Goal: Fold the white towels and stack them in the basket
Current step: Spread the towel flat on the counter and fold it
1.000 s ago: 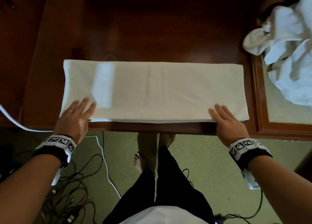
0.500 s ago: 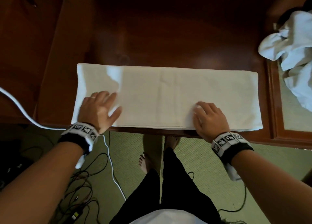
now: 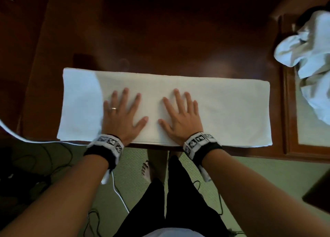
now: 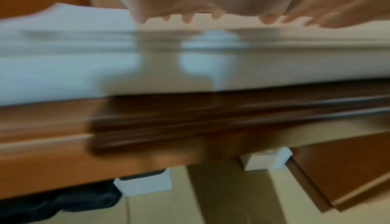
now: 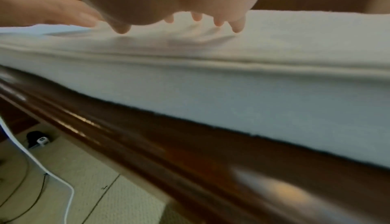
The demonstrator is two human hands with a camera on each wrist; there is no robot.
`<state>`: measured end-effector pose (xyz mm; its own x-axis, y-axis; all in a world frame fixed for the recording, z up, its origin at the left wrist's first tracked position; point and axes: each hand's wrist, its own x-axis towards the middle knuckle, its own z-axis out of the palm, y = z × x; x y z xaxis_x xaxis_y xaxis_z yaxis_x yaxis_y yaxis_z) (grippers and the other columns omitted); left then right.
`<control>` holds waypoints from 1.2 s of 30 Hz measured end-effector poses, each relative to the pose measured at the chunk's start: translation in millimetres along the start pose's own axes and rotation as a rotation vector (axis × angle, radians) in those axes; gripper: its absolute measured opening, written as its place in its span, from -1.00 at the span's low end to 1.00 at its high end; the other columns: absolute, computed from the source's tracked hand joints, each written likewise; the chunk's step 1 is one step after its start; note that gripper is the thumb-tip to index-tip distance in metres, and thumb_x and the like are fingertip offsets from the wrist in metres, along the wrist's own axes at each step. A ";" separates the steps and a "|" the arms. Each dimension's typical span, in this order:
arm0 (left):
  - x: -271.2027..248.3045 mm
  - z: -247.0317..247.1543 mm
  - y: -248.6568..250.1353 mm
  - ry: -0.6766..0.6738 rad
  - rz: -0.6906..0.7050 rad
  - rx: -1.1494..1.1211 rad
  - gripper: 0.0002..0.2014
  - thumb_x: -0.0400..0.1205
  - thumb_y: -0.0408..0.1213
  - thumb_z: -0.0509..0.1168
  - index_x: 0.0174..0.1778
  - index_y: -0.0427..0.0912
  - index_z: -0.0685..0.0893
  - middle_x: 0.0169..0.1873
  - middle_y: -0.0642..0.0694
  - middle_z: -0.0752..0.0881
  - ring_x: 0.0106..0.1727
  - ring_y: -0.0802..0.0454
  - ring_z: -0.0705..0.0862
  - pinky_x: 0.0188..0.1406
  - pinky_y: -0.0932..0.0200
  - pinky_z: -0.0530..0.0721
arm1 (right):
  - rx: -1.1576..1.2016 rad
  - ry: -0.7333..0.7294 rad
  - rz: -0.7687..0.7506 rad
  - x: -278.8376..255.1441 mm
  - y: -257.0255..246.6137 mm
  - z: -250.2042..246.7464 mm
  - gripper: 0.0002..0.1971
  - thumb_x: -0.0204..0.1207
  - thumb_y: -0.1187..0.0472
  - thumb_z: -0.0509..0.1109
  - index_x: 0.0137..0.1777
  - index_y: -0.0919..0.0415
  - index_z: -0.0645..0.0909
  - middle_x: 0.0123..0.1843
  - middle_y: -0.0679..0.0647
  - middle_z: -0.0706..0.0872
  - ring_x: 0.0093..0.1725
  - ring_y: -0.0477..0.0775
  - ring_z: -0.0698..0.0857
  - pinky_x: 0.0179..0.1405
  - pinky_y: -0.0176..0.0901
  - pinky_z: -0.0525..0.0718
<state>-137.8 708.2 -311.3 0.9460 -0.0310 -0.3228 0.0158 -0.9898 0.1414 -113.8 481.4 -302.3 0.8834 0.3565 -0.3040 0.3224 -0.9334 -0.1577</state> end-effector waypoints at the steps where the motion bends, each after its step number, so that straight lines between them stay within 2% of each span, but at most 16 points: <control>1: 1.1 6.2 13.6 -0.026 0.004 0.011 -0.18 0.59 0.45 -0.22 0.77 0.21 -0.13 0.78 -0.09 -0.17 0.76 -0.33 -0.16 0.64 -0.48 -0.06 | -0.015 -0.010 -0.019 2.3 2.9 3.2 -0.26 0.62 -0.41 -0.05 0.75 -0.15 0.00 0.79 0.12 -0.13 0.73 0.42 -0.12 0.62 0.45 -0.01; 4: 7.0 18.3 22.8 -0.028 -0.055 0.019 -0.20 0.59 0.49 -0.25 0.75 0.27 -0.17 0.78 -0.02 -0.23 0.76 -0.33 -0.19 0.62 -0.54 -0.10 | -0.042 0.000 0.056 -13.4 57.9 12.2 -0.25 0.60 -0.46 -0.12 0.74 -0.24 -0.10 0.79 0.04 -0.24 0.74 0.33 -0.24 0.67 0.37 -0.08; 7: 9.7 19.7 20.0 -0.019 -0.062 0.021 -0.18 0.59 0.51 -0.24 0.76 0.25 -0.16 0.78 -0.03 -0.25 0.76 -0.33 -0.20 0.61 -0.56 -0.12 | 0.012 -0.030 0.355 -59.8 151.4 9.0 -0.23 0.56 -0.52 -0.24 0.72 -0.29 -0.27 0.76 -0.03 -0.38 0.74 0.20 -0.33 0.70 0.31 -0.16; 10: 13.5 14.0 37.1 -0.008 -0.094 -0.017 -0.14 0.57 0.47 -0.19 0.78 0.15 -0.07 0.78 -0.12 -0.19 0.75 -0.37 -0.16 0.60 -0.60 -0.09 | 0.035 -0.023 0.526 -82.2 197.1 -3.1 -0.19 0.58 -0.47 -0.26 0.76 -0.11 -0.16 0.77 0.07 -0.33 0.75 0.19 -0.28 0.69 0.36 -0.12; 12: 15.5 12.5 58.9 -0.019 -0.059 -0.024 -0.13 0.56 0.45 -0.17 0.78 0.12 -0.05 0.78 -0.16 -0.17 0.75 -0.38 -0.15 0.60 -0.60 -0.08 | 0.048 0.082 0.486 -67.9 184.5 -9.8 -0.21 0.61 -0.37 -0.15 0.76 0.03 0.02 0.79 0.18 -0.18 0.75 0.27 -0.17 0.69 0.37 -0.08; 14: 18.6 15.7 78.2 -0.038 0.035 0.037 -0.14 0.56 0.49 -0.22 0.77 0.21 -0.14 0.77 -0.10 -0.26 0.75 -0.34 -0.21 0.60 -0.58 -0.12 | 0.052 0.162 0.316 -41.9 152.8 -15.3 -0.26 0.62 -0.30 -0.02 0.74 0.03 0.12 0.79 0.20 -0.06 0.75 0.33 -0.07 0.69 0.35 -0.06; 17: 22.1 23.0 85.7 -0.041 0.065 0.074 -0.17 0.54 0.55 -0.31 0.73 0.32 -0.26 0.75 -0.03 -0.36 0.75 -0.29 -0.27 0.60 -0.56 -0.18 | -0.025 0.072 0.039 -7.1 113.1 -9.7 -0.28 0.64 -0.34 -0.03 0.75 -0.10 0.04 0.79 0.16 -0.10 0.74 0.36 -0.09 0.67 0.37 -0.04; 19: 22.7 25.6 81.0 -0.016 0.067 0.083 -0.17 0.54 0.55 -0.32 0.73 0.32 -0.24 0.76 -0.03 -0.30 0.76 -0.29 -0.22 0.60 -0.56 -0.14 | -0.084 0.008 -0.008 5.5 120.2 -5.1 -0.27 0.63 -0.42 -0.11 0.75 -0.19 -0.06 0.79 0.10 -0.18 0.75 0.33 -0.15 0.67 0.40 -0.03; 22: 23.6 26.1 78.4 0.000 0.083 0.093 -0.17 0.55 0.55 -0.31 0.74 0.30 -0.16 0.78 -0.04 -0.19 0.76 -0.31 -0.14 0.59 -0.58 -0.07 | -0.033 0.019 0.208 -0.9 173.8 -5.2 -0.25 0.61 -0.47 -0.17 0.74 -0.24 -0.17 0.79 0.04 -0.24 0.75 0.25 -0.23 0.69 0.35 -0.13; 24: 24.6 26.4 79.5 -0.008 0.083 0.091 -0.17 0.56 0.55 -0.31 0.75 0.30 -0.15 0.78 -0.05 -0.19 0.76 -0.31 -0.14 0.59 -0.58 -0.07 | 0.062 0.018 0.462 -18.1 208.0 -9.8 -0.25 0.62 -0.44 -0.19 0.75 -0.17 -0.20 0.78 0.07 -0.28 0.74 0.25 -0.28 0.69 0.34 -0.18; 26: 23.9 26.0 80.5 -0.013 0.080 0.093 -0.17 0.55 0.55 -0.34 0.74 0.30 -0.18 0.78 -0.04 -0.22 0.76 -0.30 -0.17 0.59 -0.59 -0.08 | 0.060 0.042 0.593 -32.1 211.7 -11.5 -0.26 0.65 -0.38 -0.19 0.76 -0.07 -0.16 0.78 0.16 -0.27 0.73 0.32 -0.27 0.68 0.39 -0.16; 28: 22.4 25.4 80.1 -0.009 0.082 0.089 -0.17 0.55 0.55 -0.37 0.74 0.30 -0.22 0.77 -0.04 -0.24 0.76 -0.30 -0.19 0.59 -0.59 -0.08 | 0.034 0.083 0.493 -45.4 186.2 -5.8 -0.27 0.67 -0.32 -0.15 0.77 -0.02 -0.11 0.78 0.20 -0.24 0.74 0.35 -0.23 0.68 0.39 -0.14; 31: 22.7 23.0 77.8 -0.026 0.085 0.090 -0.18 0.55 0.55 -0.40 0.72 0.29 -0.29 0.77 -0.05 -0.28 0.76 -0.30 -0.21 0.59 -0.59 -0.08 | 0.046 0.007 0.270 -87.0 151.9 13.8 -0.35 0.72 -0.31 -0.17 0.74 -0.21 -0.25 0.76 0.02 -0.38 0.73 0.21 -0.34 0.70 0.24 -0.23; 33: 21.0 21.8 77.5 -0.045 0.089 0.095 -0.20 0.57 0.55 -0.41 0.70 0.30 -0.36 0.76 -0.04 -0.32 0.76 -0.29 -0.24 0.59 -0.60 -0.09 | 0.085 -0.015 0.373 -118.8 156.8 23.4 -0.37 0.73 -0.31 -0.20 0.72 -0.25 -0.30 0.75 -0.03 -0.41 0.73 0.13 -0.37 0.70 0.18 -0.25; 34: 20.2 21.1 77.9 -0.055 0.088 0.101 -0.21 0.57 0.54 -0.41 0.70 0.30 -0.38 0.75 -0.03 -0.35 0.76 -0.28 -0.26 0.59 -0.60 -0.09 | 0.101 0.014 0.438 -128.4 162.7 23.0 -0.39 0.74 -0.27 -0.17 0.74 -0.22 -0.22 0.78 0.00 -0.33 0.75 0.12 -0.30 0.70 0.17 -0.18; 36: 16.1 19.1 78.6 -0.084 0.074 0.098 -0.21 0.58 0.52 -0.39 0.69 0.30 -0.39 0.75 -0.03 -0.37 0.76 -0.26 -0.29 0.59 -0.60 -0.11 | 0.133 0.135 0.519 -133.2 171.5 15.7 -0.48 0.77 -0.12 -0.01 0.70 -0.08 0.18 0.78 0.12 0.04 0.74 0.18 0.04 0.62 0.25 0.14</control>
<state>-127.5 627.3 -323.3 0.9129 -0.1123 -0.3924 -0.0890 -0.9930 0.0771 -181.5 274.4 -303.6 0.9535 -0.1661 -0.2517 -0.2055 -0.9687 -0.1391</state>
